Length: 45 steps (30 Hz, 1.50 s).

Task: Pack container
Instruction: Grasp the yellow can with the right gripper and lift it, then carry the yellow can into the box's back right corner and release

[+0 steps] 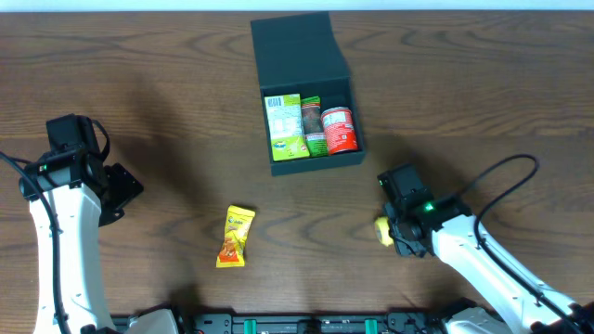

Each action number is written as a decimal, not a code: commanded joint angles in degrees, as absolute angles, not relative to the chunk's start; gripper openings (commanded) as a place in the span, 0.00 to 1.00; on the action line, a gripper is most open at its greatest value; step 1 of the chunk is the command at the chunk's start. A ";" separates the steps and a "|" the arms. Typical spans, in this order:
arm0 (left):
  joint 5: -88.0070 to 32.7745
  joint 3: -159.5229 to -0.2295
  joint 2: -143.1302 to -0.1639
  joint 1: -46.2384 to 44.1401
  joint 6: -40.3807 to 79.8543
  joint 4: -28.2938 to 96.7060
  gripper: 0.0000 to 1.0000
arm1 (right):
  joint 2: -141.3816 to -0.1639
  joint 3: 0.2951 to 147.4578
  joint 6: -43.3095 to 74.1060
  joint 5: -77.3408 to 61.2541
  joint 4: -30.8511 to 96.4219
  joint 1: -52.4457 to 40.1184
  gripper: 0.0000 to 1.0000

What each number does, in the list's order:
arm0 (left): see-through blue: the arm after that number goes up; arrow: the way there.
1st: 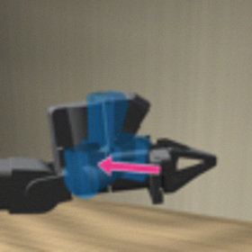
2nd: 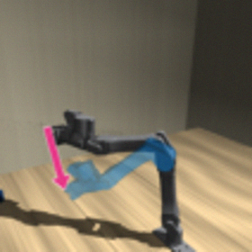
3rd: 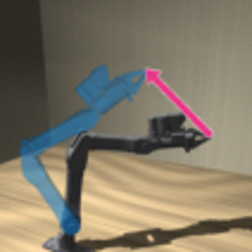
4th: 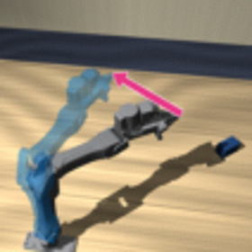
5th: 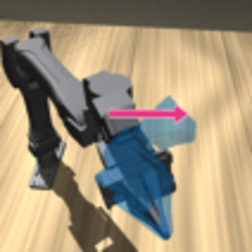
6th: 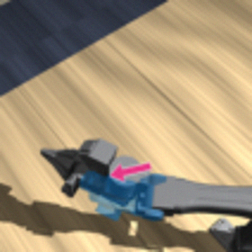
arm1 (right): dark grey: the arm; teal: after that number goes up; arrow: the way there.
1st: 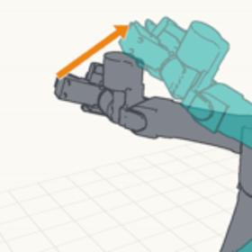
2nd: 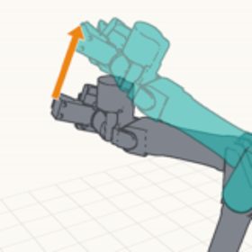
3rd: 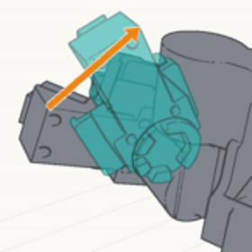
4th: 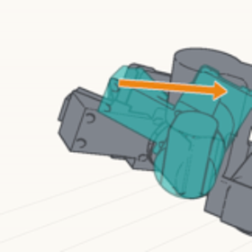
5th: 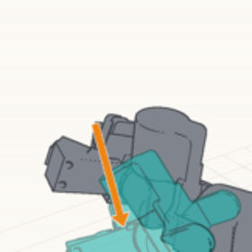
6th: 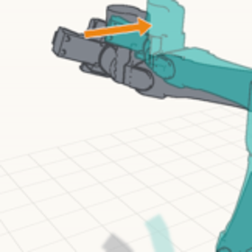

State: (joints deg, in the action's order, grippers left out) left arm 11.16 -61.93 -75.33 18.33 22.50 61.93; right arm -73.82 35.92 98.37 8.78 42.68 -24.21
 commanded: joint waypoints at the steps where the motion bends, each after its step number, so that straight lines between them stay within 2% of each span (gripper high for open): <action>1: 12.16 -62.08 -75.64 18.63 22.28 62.19 0.95 | -74.15 35.81 89.25 9.67 39.99 -23.79 0.51; 7: 12.16 -62.08 -75.64 18.63 22.28 62.19 0.95 | -74.15 35.88 78.98 9.63 35.40 -23.59 0.45; 13: 12.16 -62.08 -75.64 18.63 22.28 62.19 0.95 | -74.15 38.63 61.73 8.56 31.94 -23.59 0.49; 26: 12.16 -62.08 -75.64 18.63 22.28 62.19 0.95 | -74.17 62.54 31.40 9.41 43.79 -23.66 0.50; 31: 12.16 -62.08 -75.64 18.63 22.28 62.19 0.95 | -75.00 69.71 21.63 9.08 44.88 -23.66 0.58; 36: 12.16 -62.08 -75.64 18.63 22.28 62.19 0.95 | -80.79 78.37 13.43 8.05 46.65 -23.66 0.56; 45: 12.16 -62.08 -75.64 18.63 22.28 62.19 0.95 | -99.29 95.22 -1.15 6.61 49.89 -23.66 0.54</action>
State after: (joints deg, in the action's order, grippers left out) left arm 11.16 -61.93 -75.33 18.33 22.50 61.93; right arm -95.57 90.83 7.25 6.76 48.95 -24.12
